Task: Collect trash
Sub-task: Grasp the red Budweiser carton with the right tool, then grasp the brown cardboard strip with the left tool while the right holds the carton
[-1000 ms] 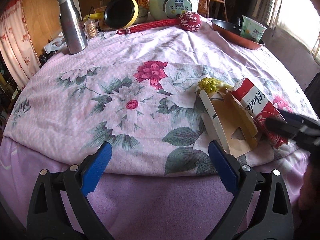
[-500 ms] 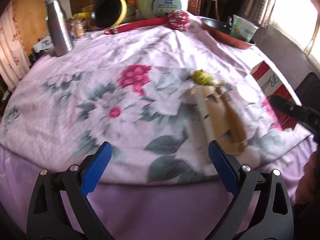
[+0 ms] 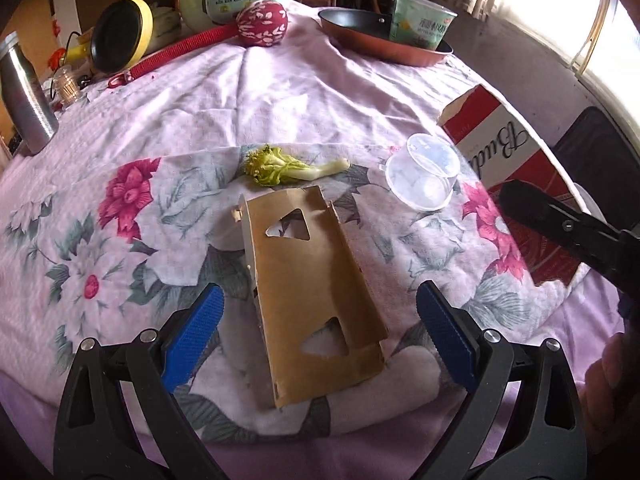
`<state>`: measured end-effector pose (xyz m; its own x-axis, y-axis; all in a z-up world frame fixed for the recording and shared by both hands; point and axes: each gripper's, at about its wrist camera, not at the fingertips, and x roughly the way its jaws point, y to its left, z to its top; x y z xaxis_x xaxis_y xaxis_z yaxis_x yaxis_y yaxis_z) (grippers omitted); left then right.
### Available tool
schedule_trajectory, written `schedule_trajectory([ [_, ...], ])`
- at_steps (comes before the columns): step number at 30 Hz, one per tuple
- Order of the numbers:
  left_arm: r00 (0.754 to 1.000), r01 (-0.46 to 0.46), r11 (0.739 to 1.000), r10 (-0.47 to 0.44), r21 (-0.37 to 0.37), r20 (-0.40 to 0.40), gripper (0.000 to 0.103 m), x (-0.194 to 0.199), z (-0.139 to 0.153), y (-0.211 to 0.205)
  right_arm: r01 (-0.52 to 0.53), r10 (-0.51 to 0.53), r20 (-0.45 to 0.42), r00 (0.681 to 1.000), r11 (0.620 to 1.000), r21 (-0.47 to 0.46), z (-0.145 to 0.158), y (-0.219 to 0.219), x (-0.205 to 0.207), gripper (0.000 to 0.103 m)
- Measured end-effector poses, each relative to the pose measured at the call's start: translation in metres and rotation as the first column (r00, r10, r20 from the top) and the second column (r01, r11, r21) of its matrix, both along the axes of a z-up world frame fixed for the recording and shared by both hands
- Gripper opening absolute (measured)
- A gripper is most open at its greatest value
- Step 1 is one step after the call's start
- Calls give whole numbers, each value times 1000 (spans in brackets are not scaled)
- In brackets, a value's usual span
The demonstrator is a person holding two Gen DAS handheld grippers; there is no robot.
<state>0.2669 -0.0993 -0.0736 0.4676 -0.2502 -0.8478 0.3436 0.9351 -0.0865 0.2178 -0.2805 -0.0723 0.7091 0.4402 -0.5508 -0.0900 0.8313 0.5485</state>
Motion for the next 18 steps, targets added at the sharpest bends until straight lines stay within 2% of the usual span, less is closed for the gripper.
schedule_trajectory([
  [7,999,-42,999,42,-25,-3,85,4,-3,17,-11,11,-10,1000,1000,1,-1,1,0,6],
  [9,998,-61,998,61,-23,9,78,3,-1,26,-10,10,-14,1000,1000,0,-2,1,1,6],
  [11,996,-90,996,91,-28,22,78,-1,0,41,-10,10,-25,1000,1000,-1,-3,1,2,10],
  [13,992,-121,992,122,-45,15,78,-3,1,62,-10,10,-39,999,1000,3,-5,1,4,23],
  [14,991,-136,990,136,-44,15,78,-3,1,68,-7,7,-41,999,1000,8,-5,0,4,26],
  [17,987,-157,985,158,-65,8,79,-3,3,81,25,-24,-26,999,1000,14,-4,-4,1,27],
  [18,988,-153,986,153,-70,5,79,-3,4,80,32,-31,-27,999,999,12,-4,-5,1,30],
])
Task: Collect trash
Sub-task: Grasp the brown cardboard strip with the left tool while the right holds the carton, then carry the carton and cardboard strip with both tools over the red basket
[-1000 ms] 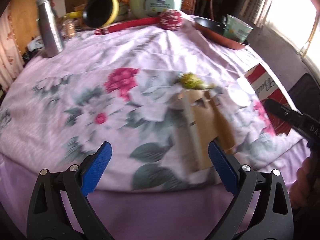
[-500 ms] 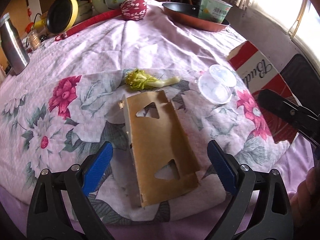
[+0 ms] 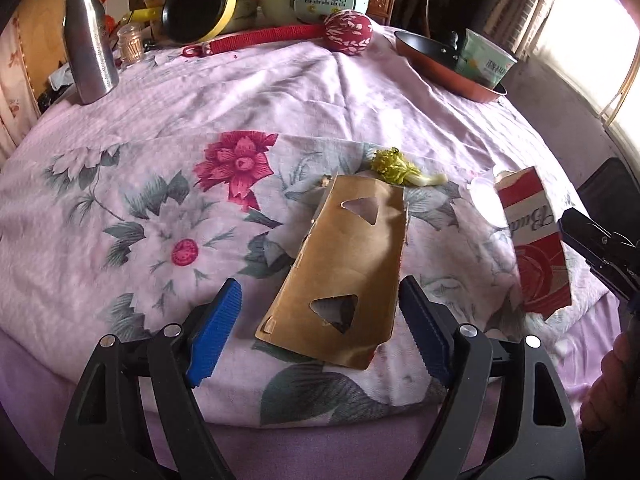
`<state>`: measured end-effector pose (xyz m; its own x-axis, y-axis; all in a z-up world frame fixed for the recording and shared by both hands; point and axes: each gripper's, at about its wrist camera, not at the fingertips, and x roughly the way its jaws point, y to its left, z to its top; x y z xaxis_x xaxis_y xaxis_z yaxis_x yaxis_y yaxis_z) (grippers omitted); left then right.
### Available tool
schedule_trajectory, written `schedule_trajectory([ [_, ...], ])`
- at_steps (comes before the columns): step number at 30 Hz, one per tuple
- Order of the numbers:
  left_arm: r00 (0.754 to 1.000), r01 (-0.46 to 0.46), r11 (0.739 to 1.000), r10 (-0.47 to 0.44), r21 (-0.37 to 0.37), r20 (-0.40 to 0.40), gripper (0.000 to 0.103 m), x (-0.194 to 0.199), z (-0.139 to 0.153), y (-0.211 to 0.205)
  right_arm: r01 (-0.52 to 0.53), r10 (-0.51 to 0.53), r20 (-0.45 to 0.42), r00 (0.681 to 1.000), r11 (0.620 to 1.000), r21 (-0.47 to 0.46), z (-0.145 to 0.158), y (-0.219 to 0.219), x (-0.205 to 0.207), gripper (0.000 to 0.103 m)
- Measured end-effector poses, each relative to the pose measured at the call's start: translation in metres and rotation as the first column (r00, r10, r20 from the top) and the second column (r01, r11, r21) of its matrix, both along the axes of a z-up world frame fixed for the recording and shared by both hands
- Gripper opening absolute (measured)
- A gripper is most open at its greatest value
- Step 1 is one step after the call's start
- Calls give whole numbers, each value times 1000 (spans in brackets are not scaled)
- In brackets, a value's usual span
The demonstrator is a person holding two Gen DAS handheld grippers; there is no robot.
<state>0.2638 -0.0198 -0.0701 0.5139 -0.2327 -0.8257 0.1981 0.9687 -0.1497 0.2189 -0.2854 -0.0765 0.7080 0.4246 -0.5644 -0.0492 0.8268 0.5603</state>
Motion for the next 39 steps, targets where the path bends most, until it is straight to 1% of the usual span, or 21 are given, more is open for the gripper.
schedule_trajectory([
  [1,1000,17,1000,-17,-2,-1,79,0,0,-4,3,-3,-7,1000,1000,0,-1,-1,0,34],
  [2,999,34,999,-34,3,0,79,0,0,-10,1,-1,-14,1000,1000,6,-2,-1,1,42],
  [4,998,64,997,-65,34,7,81,0,-1,-22,-10,10,-29,1000,1000,11,-4,0,3,56],
  [6,997,80,994,-81,81,12,82,3,-4,-34,-36,37,-50,998,999,17,-7,4,7,67],
  [7,997,78,992,-79,101,1,82,7,-8,-38,-49,50,-56,997,999,21,-8,5,8,67],
  [9,997,75,990,-77,117,14,81,7,-9,-39,-73,73,-69,995,997,8,-9,11,8,68],
  [10,997,73,990,-76,117,21,77,6,-9,-38,-91,91,-74,993,996,5,-10,15,8,69],
  [11,997,64,990,-69,123,38,61,5,-8,-36,-108,107,-79,991,994,-1,-10,19,9,69],
  [12,996,63,991,-69,118,49,58,5,-6,-34,-122,120,-83,989,992,-16,-11,24,8,72],
  [14,997,64,996,-67,64,45,58,5,-4,-28,-142,136,-93,986,988,-53,-12,32,8,74],
  [17,997,27,999,-29,18,72,58,5,4,-16,-146,132,-114,985,981,-128,-16,44,10,74],
  [18,997,21,1000,-21,-2,77,58,5,6,-12,-145,129,-119,985,979,-145,-17,47,11,66],
  [19,997,17,999,-14,-31,80,58,5,9,-7,-143,126,-115,985,977,-157,-18,49,11,30],
  [20,996,12,999,-8,-41,83,58,4,10,-6,-155,137,-116,984,975,-159,-20,50,11,8],
  [21,996,5,999,0,-47,90,58,3,12,-3,-181,167,-120,979,976,-120,-22,50,13,2],
  [22,995,1,999,5,-53,98,58,2,14,-2,-185,175,-109,979,978,-95,-22,48,12,2],
  [24,993,1,997,7,-72,117,58,-2,19,2,-173,169,-46,985,979,-111,-13,49,5,2],
  [27,990,-2,997,13,-76,138,58,-15,30,6,-182,186,31,982,978,-98,-3,49,-4,2],
  [30,985,-8,998,20,-69,169,58,-32,45,13,-163,169,53,984,981,-110,2,48,-7,2],
  [34,970,-59,996,73,-67,231,58,-63,73,39,-154,159,95,983,986,-58,9,43,-14,2],
  [39,949,-155,986,167,-66,267,58,-97,90,82,-188,185,131,974,982,17,20,51,-29,2],
])
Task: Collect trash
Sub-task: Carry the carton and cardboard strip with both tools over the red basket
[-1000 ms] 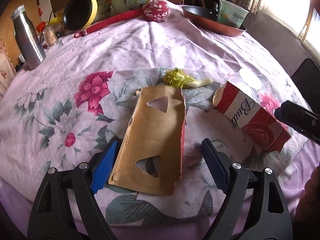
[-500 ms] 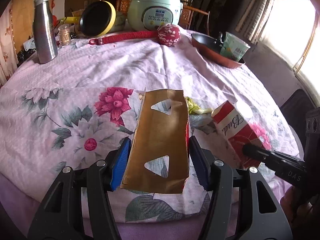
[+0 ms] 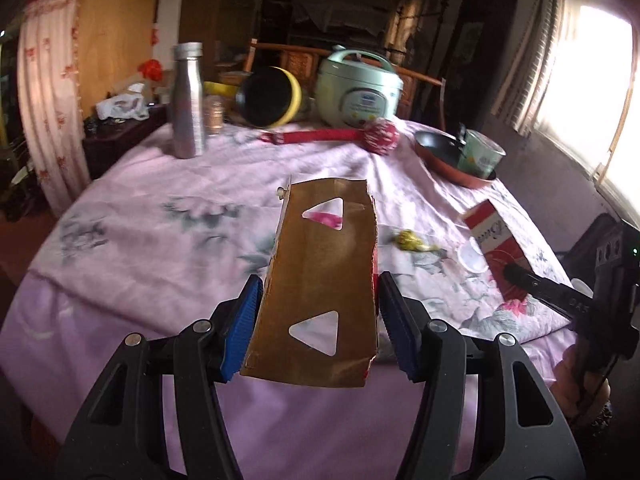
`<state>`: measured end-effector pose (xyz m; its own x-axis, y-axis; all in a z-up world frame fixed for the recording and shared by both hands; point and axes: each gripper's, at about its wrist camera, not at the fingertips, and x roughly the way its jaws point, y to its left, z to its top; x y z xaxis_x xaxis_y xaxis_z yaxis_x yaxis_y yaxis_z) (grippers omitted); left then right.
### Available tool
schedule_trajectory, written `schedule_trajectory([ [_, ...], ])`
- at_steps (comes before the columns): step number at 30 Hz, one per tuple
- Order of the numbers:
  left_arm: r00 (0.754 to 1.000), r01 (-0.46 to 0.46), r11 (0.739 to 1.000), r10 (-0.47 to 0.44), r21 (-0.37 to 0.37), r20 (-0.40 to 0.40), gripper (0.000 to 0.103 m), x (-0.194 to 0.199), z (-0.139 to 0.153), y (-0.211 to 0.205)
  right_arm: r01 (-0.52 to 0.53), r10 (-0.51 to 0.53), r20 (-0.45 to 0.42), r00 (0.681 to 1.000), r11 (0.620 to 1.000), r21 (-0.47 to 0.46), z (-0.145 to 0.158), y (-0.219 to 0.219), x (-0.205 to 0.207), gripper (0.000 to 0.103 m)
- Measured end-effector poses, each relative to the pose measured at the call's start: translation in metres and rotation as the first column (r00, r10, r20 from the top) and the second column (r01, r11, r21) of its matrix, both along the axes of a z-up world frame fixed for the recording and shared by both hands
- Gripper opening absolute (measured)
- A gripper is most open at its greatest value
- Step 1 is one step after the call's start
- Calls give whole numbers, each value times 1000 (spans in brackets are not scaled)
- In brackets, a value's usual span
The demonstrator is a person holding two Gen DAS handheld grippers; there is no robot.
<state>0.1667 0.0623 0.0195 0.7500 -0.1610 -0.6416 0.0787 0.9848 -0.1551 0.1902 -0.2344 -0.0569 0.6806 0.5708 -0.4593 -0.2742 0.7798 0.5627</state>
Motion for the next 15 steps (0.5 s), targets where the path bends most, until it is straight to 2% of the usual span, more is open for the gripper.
schedule_trajectory([
  [7,985,-169,985,169,-29,20,58,-69,1,83,-131,132,43,990,991,-13,17,49,-38,2],
  [10,967,-253,966,255,-51,23,58,-107,-8,125,-195,196,61,979,980,-35,24,76,-53,2],
  [15,910,-414,906,414,-93,-17,58,-168,-36,204,-312,318,91,944,947,-79,36,132,-83,2],
])
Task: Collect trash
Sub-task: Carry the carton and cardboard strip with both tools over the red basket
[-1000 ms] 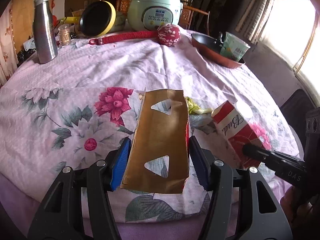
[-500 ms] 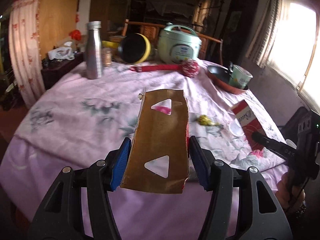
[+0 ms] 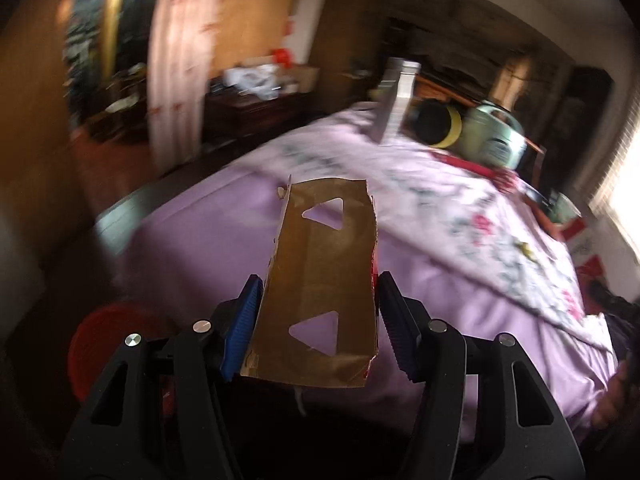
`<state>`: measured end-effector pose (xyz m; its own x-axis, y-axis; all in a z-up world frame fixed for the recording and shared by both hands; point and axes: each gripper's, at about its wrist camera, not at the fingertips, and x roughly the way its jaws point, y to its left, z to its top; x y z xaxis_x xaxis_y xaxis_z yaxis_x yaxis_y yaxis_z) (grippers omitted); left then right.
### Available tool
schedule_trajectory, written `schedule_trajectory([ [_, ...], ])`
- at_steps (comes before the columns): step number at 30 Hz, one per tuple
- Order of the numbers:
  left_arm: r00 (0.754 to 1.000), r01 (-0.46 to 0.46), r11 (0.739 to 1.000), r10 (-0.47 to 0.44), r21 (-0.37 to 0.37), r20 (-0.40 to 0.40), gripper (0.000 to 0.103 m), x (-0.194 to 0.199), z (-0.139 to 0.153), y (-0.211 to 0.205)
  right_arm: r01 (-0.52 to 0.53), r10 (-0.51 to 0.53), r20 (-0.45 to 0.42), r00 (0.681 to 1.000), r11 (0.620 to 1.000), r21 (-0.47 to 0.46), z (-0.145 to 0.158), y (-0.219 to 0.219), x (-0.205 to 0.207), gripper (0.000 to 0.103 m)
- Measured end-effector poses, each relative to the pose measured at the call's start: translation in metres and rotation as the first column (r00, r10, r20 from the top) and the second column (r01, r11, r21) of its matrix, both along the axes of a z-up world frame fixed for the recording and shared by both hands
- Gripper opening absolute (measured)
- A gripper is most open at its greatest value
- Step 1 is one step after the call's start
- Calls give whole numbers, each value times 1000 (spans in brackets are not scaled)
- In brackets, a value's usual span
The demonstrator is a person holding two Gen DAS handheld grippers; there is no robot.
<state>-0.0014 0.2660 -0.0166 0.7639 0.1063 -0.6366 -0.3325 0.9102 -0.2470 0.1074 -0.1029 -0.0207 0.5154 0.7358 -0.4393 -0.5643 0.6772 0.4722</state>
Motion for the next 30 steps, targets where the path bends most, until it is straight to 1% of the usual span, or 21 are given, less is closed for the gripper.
schedule_trajectory([
  [3,995,-95,995,94,-40,-40,58,-29,-27,42,-82,82,-3,997,997,-8,4,33,-12,2],
  [6,977,-199,978,193,-64,-92,58,-52,-57,80,-140,140,-1,990,990,-30,5,65,-25,2],
  [9,959,-267,959,253,-99,-128,58,-67,-82,110,-190,190,-7,982,979,-70,4,96,-36,2],
  [11,944,-307,946,288,-106,-163,58,-70,-99,126,-217,217,-10,976,972,-91,4,114,-46,2],
  [14,924,-352,928,325,-120,-202,58,-74,-122,148,-249,248,-19,969,962,-115,3,136,-57,2],
  [19,895,-409,898,360,-163,-266,58,-82,-159,179,-297,293,-51,955,942,-156,-5,171,-59,2],
  [25,878,-443,871,375,-210,-298,60,-89,-178,200,-390,379,-90,921,903,-180,-14,226,-66,2],
  [26,871,-455,864,381,-215,-311,63,-92,-180,205,-407,395,-96,914,895,-184,-15,235,-65,2],
  [28,866,-466,855,388,-228,-315,70,-95,-182,211,-438,425,-108,899,878,-194,-20,251,-69,2],
  [29,864,-474,848,394,-239,-315,77,-98,-181,214,-455,439,-117,891,868,-200,-23,260,-72,2],
  [30,860,-483,841,401,-244,-316,81,-100,-180,216,-470,453,-127,882,858,-205,-25,268,-73,2],
])
